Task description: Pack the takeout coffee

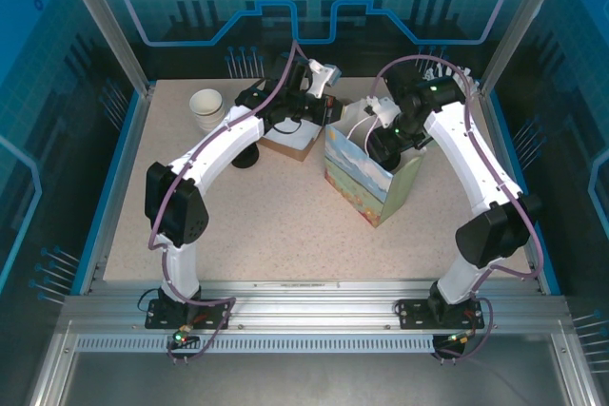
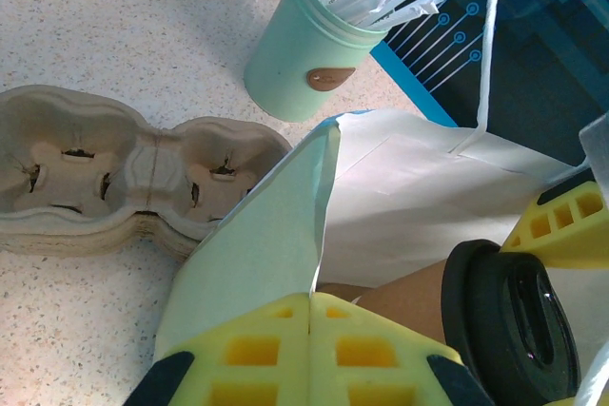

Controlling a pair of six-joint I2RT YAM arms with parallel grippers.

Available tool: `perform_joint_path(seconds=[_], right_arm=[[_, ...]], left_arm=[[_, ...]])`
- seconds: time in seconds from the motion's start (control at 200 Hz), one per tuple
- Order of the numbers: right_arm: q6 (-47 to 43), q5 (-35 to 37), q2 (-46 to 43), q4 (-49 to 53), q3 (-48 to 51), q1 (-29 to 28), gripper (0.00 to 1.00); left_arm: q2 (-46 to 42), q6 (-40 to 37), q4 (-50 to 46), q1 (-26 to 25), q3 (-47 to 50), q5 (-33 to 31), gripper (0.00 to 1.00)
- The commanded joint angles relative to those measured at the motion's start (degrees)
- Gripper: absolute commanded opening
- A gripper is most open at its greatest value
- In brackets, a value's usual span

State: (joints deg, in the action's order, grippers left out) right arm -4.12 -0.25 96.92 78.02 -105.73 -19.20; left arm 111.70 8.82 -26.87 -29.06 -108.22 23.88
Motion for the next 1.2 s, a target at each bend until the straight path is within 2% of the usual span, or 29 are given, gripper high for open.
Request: perform_joint_path(seconds=[0.0, 0.39, 0.425, 0.48, 0.59, 0.75, 0.885, 1.005, 1.196], right_arm=[[-0.3, -1.6, -0.4, 0.6, 0.7, -0.5, 0.38], [0.2, -4.2, -3.6, -0.2, 1.4, 2.1, 0.38], [0.2, -4.4, -3.8, -0.3, 1.5, 2.2, 0.38], [0.3, -4.6, -3.8, -0.5, 1.7, 2.2, 0.38], [0.3, -4.6, -3.8, -0.6, 2.1, 2.2, 0.38], [0.3, -4.5, -3.7, -0.7, 2.1, 2.2, 0.38], [0.3, -4.5, -3.4, -0.7, 1.8, 2.3, 0.38], [0.1, -4.5, -3.3, -0.7, 1.7, 2.2, 0.38], [0.1, -4.4, -3.5, -0.7, 1.8, 2.2, 0.38]], left_arm=[[-0.7, -1.3, 0.0, -0.2, 0.2, 0.8, 0.04], [-1.7, -1.8, 0.6, -0.1, 1.3, 0.3, 0.04], [-1.8, -1.8, 0.7, -0.2, 1.3, 0.3, 0.07], [-2.2, -1.7, 0.9, -0.2, 1.3, 0.1, 0.18], [-3.9, -2.0, 1.4, -0.2, 1.3, -0.7, 0.35], [-8.9, -3.7, 4.6, -0.2, 5.1, -3.0, 0.51], [-14.1, -5.1, 10.6, -0.1, 12.1, -2.6, 0.57], [-16.9, -7.7, 14.2, -0.8, 16.8, 2.8, 0.61], [-15.0, -14.5, 10.5, -4.1, 15.5, 3.7, 0.63]])
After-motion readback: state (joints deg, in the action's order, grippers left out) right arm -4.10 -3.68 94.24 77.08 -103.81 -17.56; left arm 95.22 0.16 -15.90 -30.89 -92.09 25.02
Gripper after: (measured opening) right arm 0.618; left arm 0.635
